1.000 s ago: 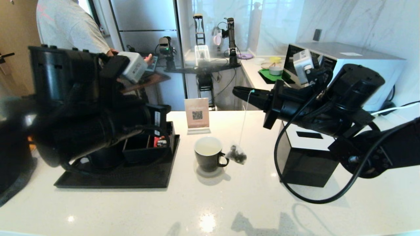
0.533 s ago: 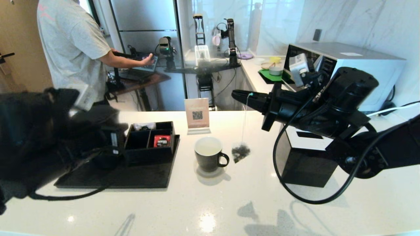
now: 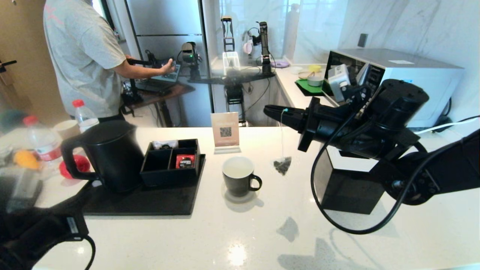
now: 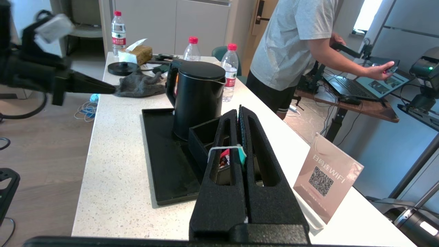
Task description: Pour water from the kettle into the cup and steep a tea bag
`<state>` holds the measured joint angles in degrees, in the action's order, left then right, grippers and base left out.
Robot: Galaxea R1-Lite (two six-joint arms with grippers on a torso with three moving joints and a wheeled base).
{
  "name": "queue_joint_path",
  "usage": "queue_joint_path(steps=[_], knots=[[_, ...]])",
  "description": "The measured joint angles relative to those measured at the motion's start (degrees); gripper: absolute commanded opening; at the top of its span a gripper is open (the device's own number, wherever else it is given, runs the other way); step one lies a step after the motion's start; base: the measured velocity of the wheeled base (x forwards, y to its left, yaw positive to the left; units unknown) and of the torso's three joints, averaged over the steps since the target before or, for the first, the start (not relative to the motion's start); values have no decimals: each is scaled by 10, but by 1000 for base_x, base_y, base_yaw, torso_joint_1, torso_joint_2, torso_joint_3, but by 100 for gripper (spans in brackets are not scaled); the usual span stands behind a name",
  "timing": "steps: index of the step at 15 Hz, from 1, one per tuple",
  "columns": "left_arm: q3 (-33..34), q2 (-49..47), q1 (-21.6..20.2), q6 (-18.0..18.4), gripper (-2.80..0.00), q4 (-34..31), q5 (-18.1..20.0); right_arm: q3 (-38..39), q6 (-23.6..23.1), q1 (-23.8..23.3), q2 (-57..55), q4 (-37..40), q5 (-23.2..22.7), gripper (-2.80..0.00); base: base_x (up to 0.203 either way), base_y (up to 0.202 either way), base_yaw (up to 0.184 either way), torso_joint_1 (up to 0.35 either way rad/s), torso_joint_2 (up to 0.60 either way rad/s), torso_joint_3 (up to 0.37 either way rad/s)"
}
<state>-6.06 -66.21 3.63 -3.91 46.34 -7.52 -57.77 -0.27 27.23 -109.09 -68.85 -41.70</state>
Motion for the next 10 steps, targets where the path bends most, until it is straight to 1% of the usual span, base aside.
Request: queue_joint_path(steps=[1,2,4,6,10], knots=[[23,16,-11,3,-280,14,0,0,0,0,0,0,-1,-280,0,0,0,0,0,0],[39,38,-26,3,-280,9,0,0,0,0,0,1,-2,-280,0,0,0,0,0,0],[53,92,-48,4,-280,-34,1,-1,0,1,-1,-2,-4,-280,0,0,0,0,0,0],[58,165,-57,5,-280,-102,4,-2,0,1,-6,-4,-4,-280,0,0,0,0,0,0],[60,333,-63,5,-280,-268,11,1,-1,1,-12,-4,0,-280,0,0,0,0,0,0]])
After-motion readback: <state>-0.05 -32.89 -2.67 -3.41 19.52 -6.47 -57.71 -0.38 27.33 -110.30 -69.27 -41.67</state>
